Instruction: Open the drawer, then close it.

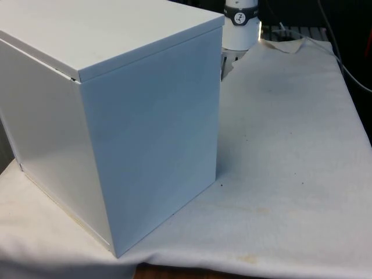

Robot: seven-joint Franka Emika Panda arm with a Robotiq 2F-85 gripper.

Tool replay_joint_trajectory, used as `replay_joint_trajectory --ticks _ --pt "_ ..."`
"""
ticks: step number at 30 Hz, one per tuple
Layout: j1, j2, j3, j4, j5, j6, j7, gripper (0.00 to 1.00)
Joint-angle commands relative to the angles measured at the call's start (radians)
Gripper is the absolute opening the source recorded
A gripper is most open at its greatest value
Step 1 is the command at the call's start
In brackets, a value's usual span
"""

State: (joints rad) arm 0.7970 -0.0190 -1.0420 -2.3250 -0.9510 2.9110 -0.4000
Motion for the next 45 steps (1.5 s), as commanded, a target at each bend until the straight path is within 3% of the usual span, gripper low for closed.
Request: replay_joint_trajectory --ticks 1,2,14,22,23,24,31,32,33,40,41,42,45 --pt "-0.003 0.014 -0.003 -0.003 -0.014 0.020 0.016 0.04" --pt "-0.003 0.013 -0.002 -0.003 -0.013 0.017 0.016 0.00" --pt "0.000 -0.003 -0.001 0.002 0.000 0.000 0.011 0.00" --pt "0.005 -0.040 0.014 -0.014 -0.022 -0.010 0.041 0.00" --pt "0.004 -0.039 0.007 -0.016 0.000 -0.007 0.017 0.00" --pt "0.005 -0.047 0.018 -0.017 -0.024 -0.013 0.045 0.00" --pt "0.009 -0.060 0.029 -0.020 -0.028 -0.022 0.057 0.00" --pt "0.004 -0.052 0.009 -0.024 0.000 -0.008 0.018 0.00" --pt "0.008 -0.062 0.030 -0.021 -0.029 -0.022 0.057 0.00" --pt "0.001 -0.076 0.025 -0.027 -0.032 -0.016 0.045 0.00" --pt "0.004 -0.061 0.012 -0.027 0.000 -0.008 0.017 0.00" --pt "0.001 -0.079 0.025 -0.027 -0.031 -0.014 0.045 0.00" --pt "0.000 -0.088 0.024 -0.029 -0.025 -0.011 0.042 0.00"
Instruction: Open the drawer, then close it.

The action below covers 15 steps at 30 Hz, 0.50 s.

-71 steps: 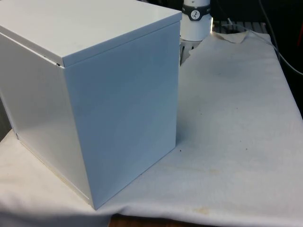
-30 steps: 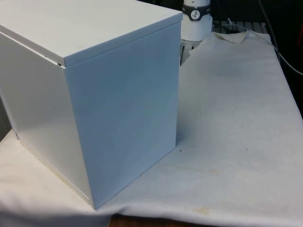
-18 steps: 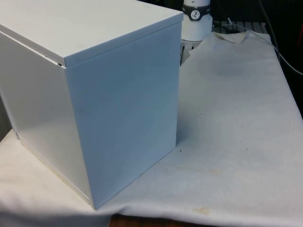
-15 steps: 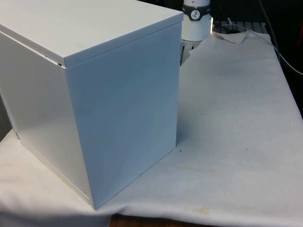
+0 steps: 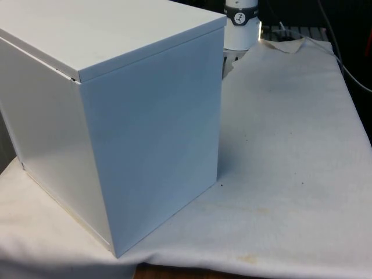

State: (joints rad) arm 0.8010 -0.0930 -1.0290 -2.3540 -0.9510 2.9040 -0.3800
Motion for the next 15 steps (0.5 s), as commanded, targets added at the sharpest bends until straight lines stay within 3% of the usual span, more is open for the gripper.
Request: replay_joint_trajectory --ticks 1,4,9,15 --pt "-0.003 -0.021 0.011 -0.002 -0.020 -0.003 0.021 0.00" --pt "0.001 -0.015 0.003 -0.007 0.000 0.000 0.008 0.00" --pt "0.003 -0.062 0.026 -0.025 -0.004 -0.024 0.025 0.00" --pt "0.005 -0.087 0.029 -0.041 0.003 -0.035 0.027 0.00"
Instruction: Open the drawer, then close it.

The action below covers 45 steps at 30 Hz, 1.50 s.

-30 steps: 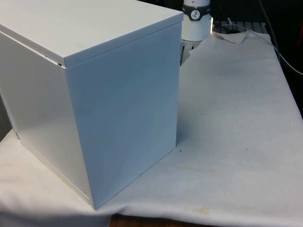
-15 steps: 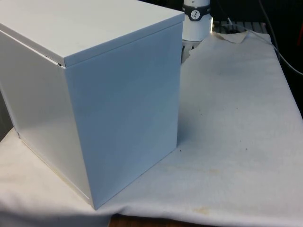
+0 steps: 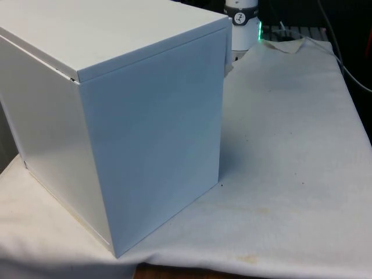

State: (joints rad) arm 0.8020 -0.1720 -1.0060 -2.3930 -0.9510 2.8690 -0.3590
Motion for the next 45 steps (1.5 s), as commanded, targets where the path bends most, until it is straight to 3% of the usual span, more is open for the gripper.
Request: replay_joint_trajectory --ticks 1,4,10,11,13,26,27,29,34,35,36,43,44,45 --pt "0.005 -0.013 0.008 -0.007 0.004 -0.001 0.010 0.00" --pt "0.000 -0.005 0.001 -0.006 0.000 0.000 0.008 0.00" --pt "0.001 -0.057 0.015 -0.042 -0.001 -0.022 0.003 0.00" --pt "0.001 -0.042 0.005 -0.034 0.000 -0.009 0.001 0.00" --pt "0.002 -0.079 0.018 -0.054 0.001 -0.035 -0.005 0.00" --pt "0.000 -0.152 0.043 -0.104 -0.002 -0.079 -0.016 0.00" --pt "0.001 -0.142 0.032 -0.095 0.000 -0.069 -0.018 0.00" --pt "0.000 -0.166 0.049 -0.114 -0.003 -0.089 -0.017 0.00" --pt "0.000 -0.190 0.063 -0.132 -0.004 -0.112 -0.016 0.00" --pt "0.000 -0.177 0.050 -0.120 0.000 -0.101 -0.020 0.00" --pt "0.000 -0.195 0.066 -0.135 -0.004 -0.115 -0.016 0.00" --pt "0.002 -0.223 0.083 -0.157 -0.002 -0.146 -0.018 0.00" --pt "0.000 -0.214 0.068 -0.148 0.000 -0.134 -0.020 0.00" --pt "0.003 -0.226 0.086 -0.159 -0.002 -0.152 -0.019 0.00"
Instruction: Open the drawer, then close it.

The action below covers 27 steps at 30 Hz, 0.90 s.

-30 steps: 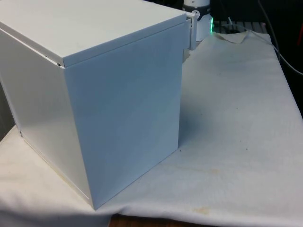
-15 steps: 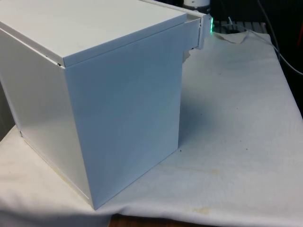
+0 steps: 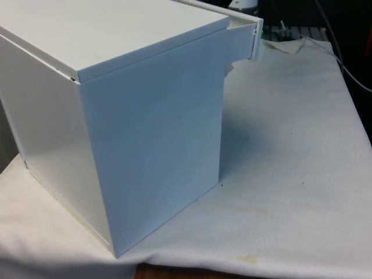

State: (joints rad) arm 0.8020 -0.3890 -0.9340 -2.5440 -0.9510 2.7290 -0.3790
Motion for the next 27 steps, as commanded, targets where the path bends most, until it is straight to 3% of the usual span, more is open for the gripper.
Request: replay_joint_trajectory --ticks 1,8,9,10,17,18,19,27 --pt "0.003 -0.011 0.017 -0.010 -0.001 -0.017 0.000 0.00" --pt "0.003 -0.019 0.042 -0.017 -0.005 -0.052 -0.008 0.00" --pt "0.000 -0.008 0.028 -0.007 0.000 -0.043 -0.006 0.00" --pt "0.003 -0.019 0.045 -0.018 -0.005 -0.055 -0.009 0.00" --pt "0.003 -0.029 0.067 -0.028 -0.007 -0.084 -0.016 0.00" --pt "0.000 -0.020 0.055 -0.018 0.000 -0.080 -0.013 0.00" --pt "0.003 -0.033 0.071 -0.031 -0.007 -0.086 -0.015 0.00" --pt "0.003 -0.051 0.068 -0.046 0.000 -0.081 -0.015 0.00"
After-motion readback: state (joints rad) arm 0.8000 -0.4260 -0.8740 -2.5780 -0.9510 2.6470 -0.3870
